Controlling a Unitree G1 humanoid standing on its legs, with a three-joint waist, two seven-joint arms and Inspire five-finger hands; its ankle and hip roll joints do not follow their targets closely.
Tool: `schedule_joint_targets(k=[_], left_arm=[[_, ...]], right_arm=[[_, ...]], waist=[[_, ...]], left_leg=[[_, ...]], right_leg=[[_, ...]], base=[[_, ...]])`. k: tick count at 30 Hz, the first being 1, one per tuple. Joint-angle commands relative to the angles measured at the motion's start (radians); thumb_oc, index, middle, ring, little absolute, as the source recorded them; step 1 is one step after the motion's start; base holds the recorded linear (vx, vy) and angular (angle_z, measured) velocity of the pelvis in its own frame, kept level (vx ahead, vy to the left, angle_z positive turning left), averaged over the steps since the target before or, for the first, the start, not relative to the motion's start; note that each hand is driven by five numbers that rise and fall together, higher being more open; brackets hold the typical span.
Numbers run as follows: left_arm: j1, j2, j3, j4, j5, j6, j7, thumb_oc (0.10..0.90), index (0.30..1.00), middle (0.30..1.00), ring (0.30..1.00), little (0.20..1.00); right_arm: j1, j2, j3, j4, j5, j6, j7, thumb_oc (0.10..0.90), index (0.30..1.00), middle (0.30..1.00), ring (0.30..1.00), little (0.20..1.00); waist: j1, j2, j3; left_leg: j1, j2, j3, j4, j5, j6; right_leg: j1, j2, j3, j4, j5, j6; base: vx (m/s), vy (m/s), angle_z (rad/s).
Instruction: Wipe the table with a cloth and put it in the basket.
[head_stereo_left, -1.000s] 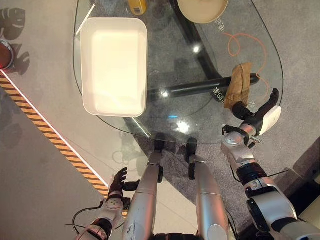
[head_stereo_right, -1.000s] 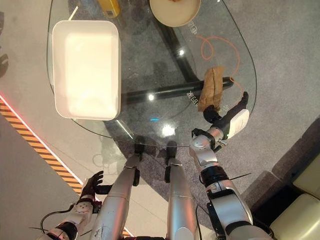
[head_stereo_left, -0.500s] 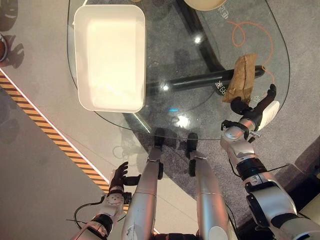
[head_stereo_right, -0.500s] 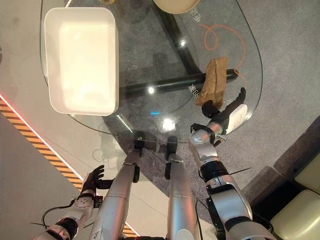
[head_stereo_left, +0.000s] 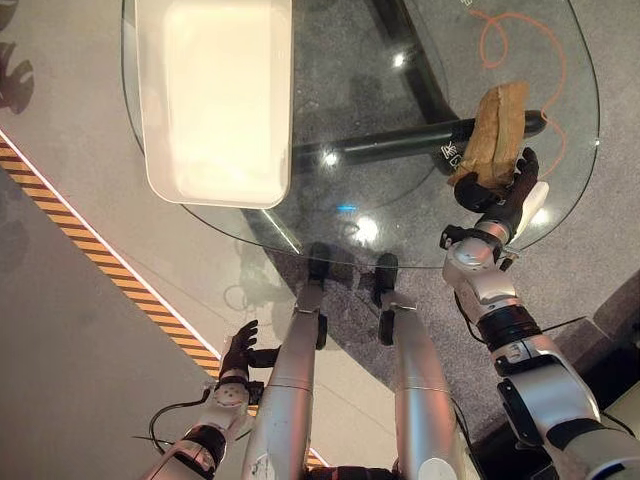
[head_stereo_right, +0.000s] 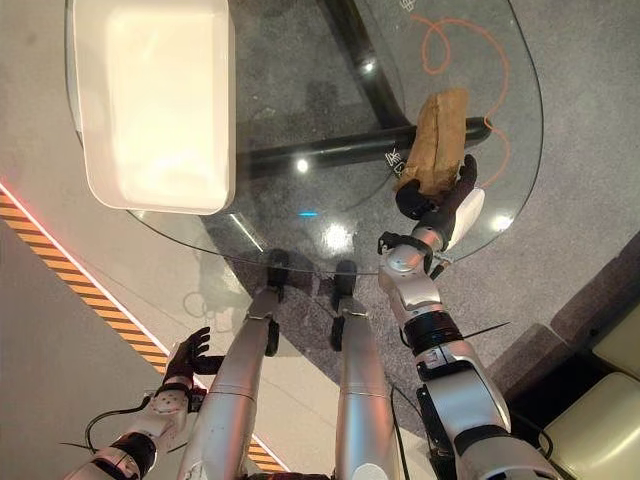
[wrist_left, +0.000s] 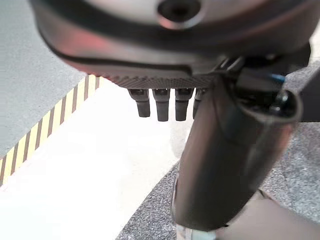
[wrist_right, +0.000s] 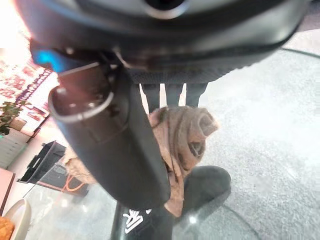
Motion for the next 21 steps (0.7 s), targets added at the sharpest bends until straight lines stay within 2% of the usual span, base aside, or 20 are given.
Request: schedule_joint_targets(k=[1,7,8,9,10,21], left_arm=[[0.064,-0.075,-0.025,-0.020,-0.030,0.007,0.017,0.800,0.900,0.900,0.900,0.900],[0.064,-0.072,-0.031,-0.021,-0.032,0.003,0.009,0.800,0.900,0.900,0.900,0.900],[0.065,-0.071,-0.033,-0.024,-0.032,0.002,0.009,0.800,0.900,0.900,0.900,0.900],[0.064,-0.072,-0.034,-0.027,-0.034,0.001,0.009,0.800,0.900,0.900,0.900,0.900],[0.065,-0.072,-0.037,-0.030,-0.034,-0.002,0.007,0.800,0.900,0.900,0.900,0.900],[0.075,-0.065,-0.052,-0.040,-0.052,-0.010,0.010,0.800,0.900,0.900,0.900,0.900]], right_arm=[[-0.014,-0.102,0.008,-0.061,0.007,-0.028,0.043,0.800,0.900,0.900,0.900,0.900],[-0.026,-0.124,0.030,-0.018,0.063,0.028,0.122,0.800,0.900,0.900,0.900,0.900],[-0.025,-0.125,0.033,-0.014,0.059,0.035,0.128,0.638,0.761,0.761,0.761,0.738],[-0.026,-0.128,0.037,-0.011,0.060,0.044,0.132,0.166,0.356,0.356,0.356,0.266],[-0.028,-0.133,0.042,-0.003,0.071,0.060,0.127,0.100,0.300,0.300,0.300,0.200],[-0.077,-0.180,0.059,0.064,0.077,0.067,0.167,0.100,0.300,0.300,0.300,0.200]], waist=[[0.012,0.042,-0.018],[0.013,0.046,-0.018],[0.013,0.046,-0.018],[0.013,0.047,-0.018],[0.013,0.048,-0.018],[0.026,0.054,-0.018]], left_leg=[[-0.045,-0.015,0.091,0.167,-0.109,0.079],[-0.073,-0.015,0.101,0.185,-0.115,0.076],[-0.076,-0.015,0.101,0.188,-0.117,0.076],[-0.080,-0.014,0.102,0.190,-0.118,0.075],[-0.084,-0.014,0.103,0.193,-0.119,0.076],[-0.102,-0.017,0.094,0.204,-0.124,0.078]], right_leg=[[-0.023,0.038,-0.003,-0.115,0.153,-0.011],[-0.051,0.035,-0.014,-0.095,0.148,-0.013],[-0.055,0.035,-0.014,-0.091,0.148,-0.013],[-0.059,0.033,-0.015,-0.089,0.147,-0.013],[-0.063,0.032,-0.016,-0.087,0.147,-0.013],[-0.086,0.031,-0.020,-0.058,0.144,-0.011]], base=[[0.00,0.000,0.00],[0.00,0.000,0.00],[0.00,0.000,0.00],[0.01,0.008,0.04],[0.01,0.009,0.05],[0.01,0.007,0.04]])
